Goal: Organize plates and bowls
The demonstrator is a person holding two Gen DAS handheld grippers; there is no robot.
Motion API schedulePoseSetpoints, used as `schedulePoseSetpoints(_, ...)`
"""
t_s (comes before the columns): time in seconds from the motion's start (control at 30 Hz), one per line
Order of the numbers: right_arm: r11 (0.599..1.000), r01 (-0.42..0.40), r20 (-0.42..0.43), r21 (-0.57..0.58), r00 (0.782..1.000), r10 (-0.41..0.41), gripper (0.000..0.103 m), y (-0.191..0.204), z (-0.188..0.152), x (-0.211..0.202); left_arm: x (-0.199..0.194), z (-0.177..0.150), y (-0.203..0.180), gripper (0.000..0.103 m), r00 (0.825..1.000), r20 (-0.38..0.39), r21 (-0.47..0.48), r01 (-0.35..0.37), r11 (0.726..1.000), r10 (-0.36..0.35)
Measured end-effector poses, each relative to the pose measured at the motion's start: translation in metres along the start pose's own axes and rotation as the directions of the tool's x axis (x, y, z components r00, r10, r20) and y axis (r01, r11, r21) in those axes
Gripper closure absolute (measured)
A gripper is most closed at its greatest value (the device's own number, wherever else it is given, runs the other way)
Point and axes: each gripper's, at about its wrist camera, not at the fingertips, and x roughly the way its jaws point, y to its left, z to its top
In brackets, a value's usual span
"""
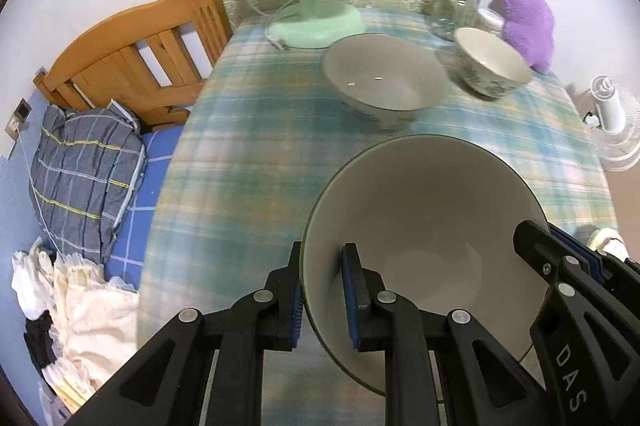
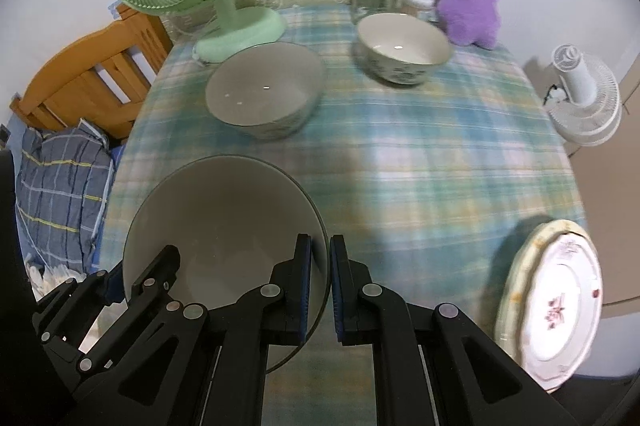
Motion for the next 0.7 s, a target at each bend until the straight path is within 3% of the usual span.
schedulePoseSetpoints(0.33, 1.0, 0.016, 0.021, -0.026, 1.0, -0.016, 0.091, -0.049, -0.025, -0.027, -0.017, -0.029, -0.044, 0.088, 1.0, -0.002, -0.001, 0.021, 1.0, -0.021)
schedulePoseSetpoints(0.7, 0.998, 0.027, -0.02, -0.048, 0.999, -0.028, 0.091, -0.088, -0.052, -0.017, -0.002, -0.058, -0.077, 0.088, 0.998, -0.049, -0.008, 0.035, 0.999, -0.036)
